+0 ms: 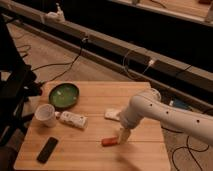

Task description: Place the pepper on the white sponge

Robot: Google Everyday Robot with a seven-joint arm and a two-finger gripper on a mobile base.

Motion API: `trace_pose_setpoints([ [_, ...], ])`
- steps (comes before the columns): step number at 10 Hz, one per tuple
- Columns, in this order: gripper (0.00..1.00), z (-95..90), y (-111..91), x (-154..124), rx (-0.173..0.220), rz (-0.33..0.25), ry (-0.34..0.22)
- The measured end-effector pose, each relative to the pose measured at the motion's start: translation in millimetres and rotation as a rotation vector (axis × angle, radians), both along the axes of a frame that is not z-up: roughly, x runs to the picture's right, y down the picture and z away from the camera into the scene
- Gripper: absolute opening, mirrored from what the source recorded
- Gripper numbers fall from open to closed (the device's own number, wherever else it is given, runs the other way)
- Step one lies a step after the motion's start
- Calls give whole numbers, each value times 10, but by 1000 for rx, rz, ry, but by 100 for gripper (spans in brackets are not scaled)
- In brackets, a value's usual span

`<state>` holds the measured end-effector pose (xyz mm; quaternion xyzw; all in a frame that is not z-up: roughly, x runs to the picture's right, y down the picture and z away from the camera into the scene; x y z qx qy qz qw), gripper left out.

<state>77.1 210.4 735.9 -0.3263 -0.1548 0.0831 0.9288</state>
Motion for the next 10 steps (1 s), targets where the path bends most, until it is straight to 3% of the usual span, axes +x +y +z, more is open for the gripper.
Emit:
trace_pose_setpoints([
  [5,80,293,332,-233,-44,39,-54],
  [10,79,482,627,-261,-105,90,-67],
])
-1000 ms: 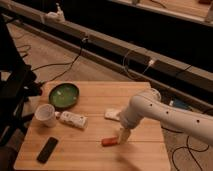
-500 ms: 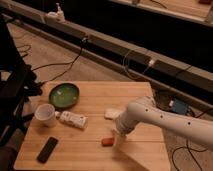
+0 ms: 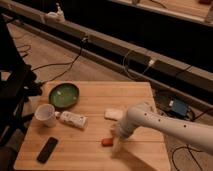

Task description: Place the pepper on the white sponge

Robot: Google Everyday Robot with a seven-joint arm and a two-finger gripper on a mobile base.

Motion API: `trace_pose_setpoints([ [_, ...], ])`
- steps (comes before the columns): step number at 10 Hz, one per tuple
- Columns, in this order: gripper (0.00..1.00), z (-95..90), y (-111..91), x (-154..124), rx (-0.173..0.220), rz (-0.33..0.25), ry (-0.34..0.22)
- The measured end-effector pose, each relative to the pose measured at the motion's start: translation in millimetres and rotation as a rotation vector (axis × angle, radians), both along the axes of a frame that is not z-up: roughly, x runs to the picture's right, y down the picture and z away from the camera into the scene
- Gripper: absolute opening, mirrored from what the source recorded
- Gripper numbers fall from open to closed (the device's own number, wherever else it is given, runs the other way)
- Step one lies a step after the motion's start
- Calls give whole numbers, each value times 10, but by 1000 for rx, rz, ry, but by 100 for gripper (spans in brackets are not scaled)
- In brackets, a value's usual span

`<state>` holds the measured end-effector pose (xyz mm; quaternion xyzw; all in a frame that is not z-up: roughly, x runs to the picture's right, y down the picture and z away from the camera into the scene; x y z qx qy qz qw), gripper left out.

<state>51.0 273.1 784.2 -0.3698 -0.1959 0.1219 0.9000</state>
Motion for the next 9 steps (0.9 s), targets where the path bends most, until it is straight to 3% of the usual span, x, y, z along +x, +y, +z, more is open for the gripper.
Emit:
trace_pose_setpoints([
  [5,33,6,-57,27,26,12,-7],
  [8,4,-86,-285,35,72,11,18],
  [9,0,-112,-346,38,82,15,22],
])
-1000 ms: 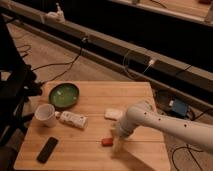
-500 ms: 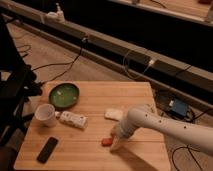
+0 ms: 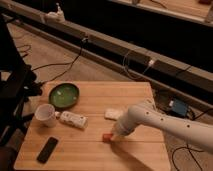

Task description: Place the pepper on the white sponge

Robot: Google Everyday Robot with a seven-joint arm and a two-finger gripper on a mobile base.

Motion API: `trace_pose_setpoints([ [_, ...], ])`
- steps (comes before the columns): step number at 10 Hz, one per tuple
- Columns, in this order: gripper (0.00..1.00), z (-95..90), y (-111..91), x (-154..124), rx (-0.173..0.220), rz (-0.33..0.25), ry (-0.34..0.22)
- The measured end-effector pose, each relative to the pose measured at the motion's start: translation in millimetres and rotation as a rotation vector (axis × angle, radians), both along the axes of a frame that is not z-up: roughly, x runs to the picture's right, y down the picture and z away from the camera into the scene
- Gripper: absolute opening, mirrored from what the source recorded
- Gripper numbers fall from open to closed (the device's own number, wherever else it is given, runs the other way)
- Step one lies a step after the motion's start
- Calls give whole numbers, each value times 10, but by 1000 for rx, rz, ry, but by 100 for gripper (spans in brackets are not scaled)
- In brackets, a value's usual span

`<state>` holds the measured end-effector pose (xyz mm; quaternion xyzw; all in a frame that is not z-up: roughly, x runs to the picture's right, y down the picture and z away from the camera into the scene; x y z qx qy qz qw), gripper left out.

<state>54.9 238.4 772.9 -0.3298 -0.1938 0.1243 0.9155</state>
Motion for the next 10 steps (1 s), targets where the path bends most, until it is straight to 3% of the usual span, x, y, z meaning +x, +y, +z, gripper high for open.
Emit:
trace_pose_setpoints([
  [3,0,-46,-202,63,27,11,27],
  [6,0,1,-720,285,86,56,111],
  [8,0,98,-1065,369,113,90,162],
  [10,0,263,-1174,328,105,101,184],
])
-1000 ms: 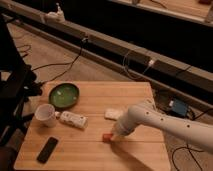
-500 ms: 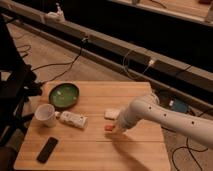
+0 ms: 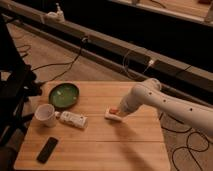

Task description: Place the pepper on the white sponge

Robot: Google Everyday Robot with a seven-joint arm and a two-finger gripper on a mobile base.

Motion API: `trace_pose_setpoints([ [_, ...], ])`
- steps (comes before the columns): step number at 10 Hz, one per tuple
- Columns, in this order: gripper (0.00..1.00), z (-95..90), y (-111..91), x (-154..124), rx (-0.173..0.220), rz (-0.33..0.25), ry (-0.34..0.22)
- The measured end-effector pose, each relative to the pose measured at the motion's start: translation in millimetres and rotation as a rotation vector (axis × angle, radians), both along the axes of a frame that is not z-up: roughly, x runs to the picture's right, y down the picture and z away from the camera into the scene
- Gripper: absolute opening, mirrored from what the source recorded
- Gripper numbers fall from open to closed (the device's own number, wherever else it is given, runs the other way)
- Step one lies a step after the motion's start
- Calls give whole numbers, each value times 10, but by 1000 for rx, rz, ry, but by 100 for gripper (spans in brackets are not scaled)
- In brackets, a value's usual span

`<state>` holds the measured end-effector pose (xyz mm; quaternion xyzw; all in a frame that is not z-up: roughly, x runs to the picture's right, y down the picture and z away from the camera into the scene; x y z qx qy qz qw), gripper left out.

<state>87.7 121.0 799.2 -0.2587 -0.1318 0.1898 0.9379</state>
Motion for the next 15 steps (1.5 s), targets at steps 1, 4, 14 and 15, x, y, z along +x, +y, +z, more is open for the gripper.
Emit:
trace_pose_setpoints([
  [1,0,99,-11,-65,-9,4,-1],
  [4,1,332,8,-232,-30,14,-17],
  [14,70,534,148,-185,-69,-1,-2],
  [15,70,509,109,-161,-61,1,-1],
])
